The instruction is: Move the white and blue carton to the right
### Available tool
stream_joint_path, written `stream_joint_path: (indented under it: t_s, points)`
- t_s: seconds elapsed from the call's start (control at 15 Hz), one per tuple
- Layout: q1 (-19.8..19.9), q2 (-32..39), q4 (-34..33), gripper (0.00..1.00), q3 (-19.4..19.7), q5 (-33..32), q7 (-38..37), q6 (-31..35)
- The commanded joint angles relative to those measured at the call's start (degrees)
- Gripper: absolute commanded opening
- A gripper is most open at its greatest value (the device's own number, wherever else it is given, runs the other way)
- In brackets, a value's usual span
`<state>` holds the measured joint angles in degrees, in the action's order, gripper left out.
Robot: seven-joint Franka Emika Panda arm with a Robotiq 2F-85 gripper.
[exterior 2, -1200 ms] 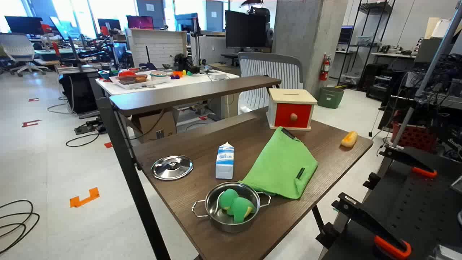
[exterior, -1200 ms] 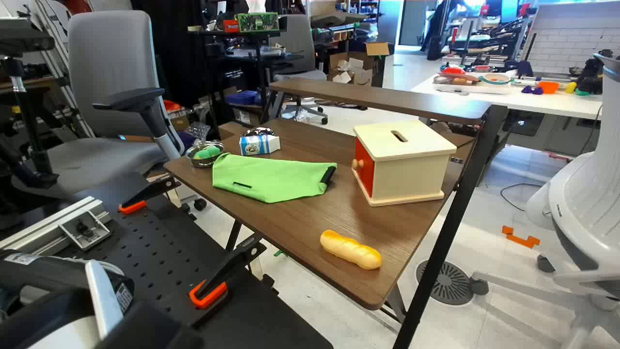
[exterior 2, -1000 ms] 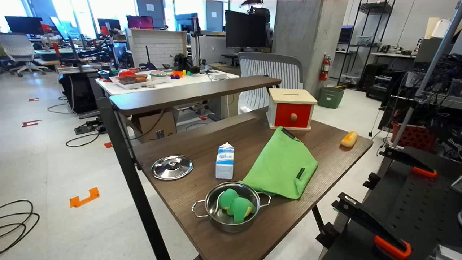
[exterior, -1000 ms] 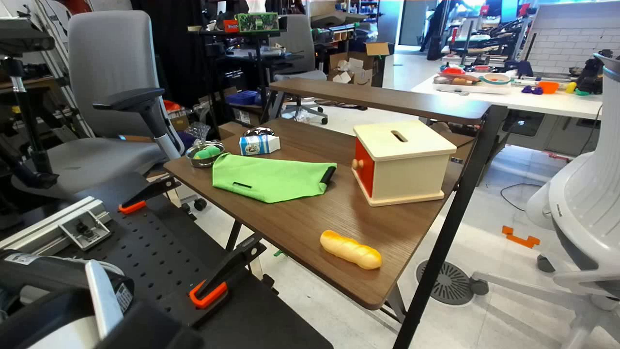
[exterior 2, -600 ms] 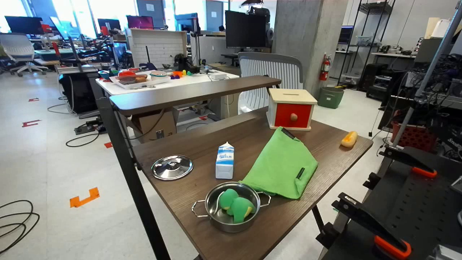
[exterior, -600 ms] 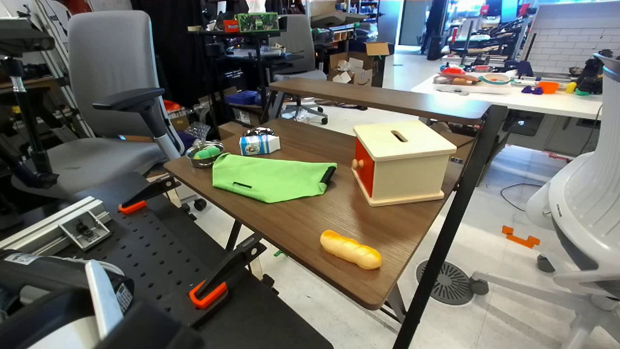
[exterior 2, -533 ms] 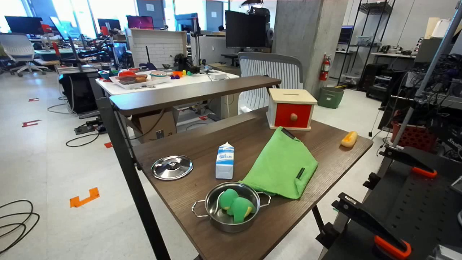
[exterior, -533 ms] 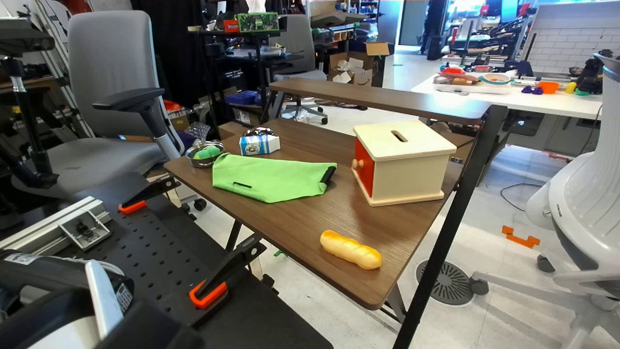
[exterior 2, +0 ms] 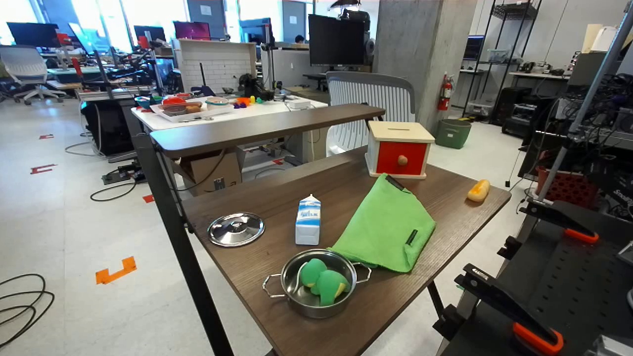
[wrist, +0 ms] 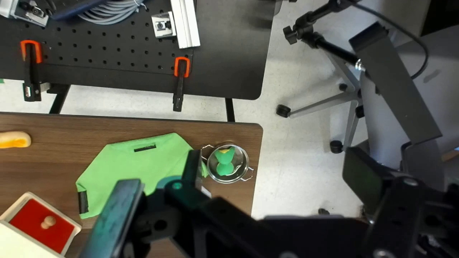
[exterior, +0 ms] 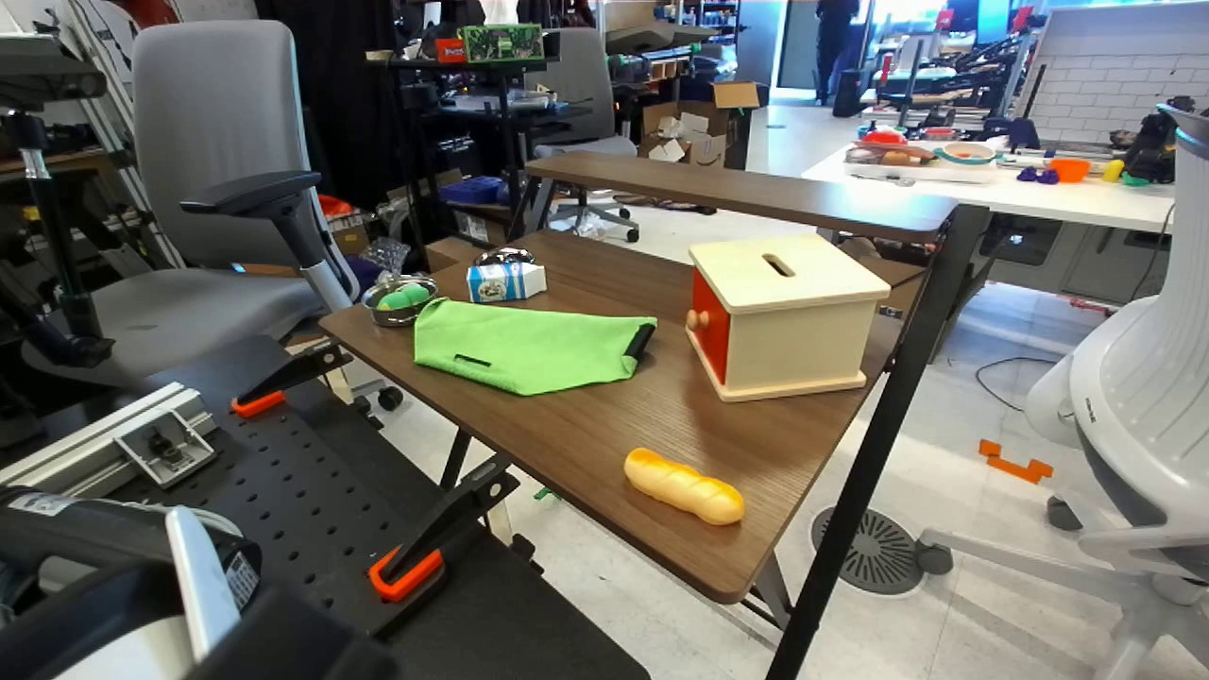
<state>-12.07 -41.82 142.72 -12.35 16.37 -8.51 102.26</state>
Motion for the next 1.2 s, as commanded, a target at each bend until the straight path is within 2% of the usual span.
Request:
stream_joint_path:
  t_s: [0.0,0.4,0.67,0.87,1.13]
  points:
    - [3.1,5.7,-0.9,1.0,-1.7,-0.5,-4.3,7.2]
    - [6.4,18.8,-3.5,1.0,-2.4,-1.9,-12.8,20.4]
    - [8.6,30.9,-7.3,1.0,-3.0,-7.2,-21.6,29.6]
    - [8.9,40.5,-12.1,1.0,-2.5,-13.5,-31.1,31.8]
    - [5.2,50.6,-18.4,1.0,-0.1,-20.7,-43.2,31.2]
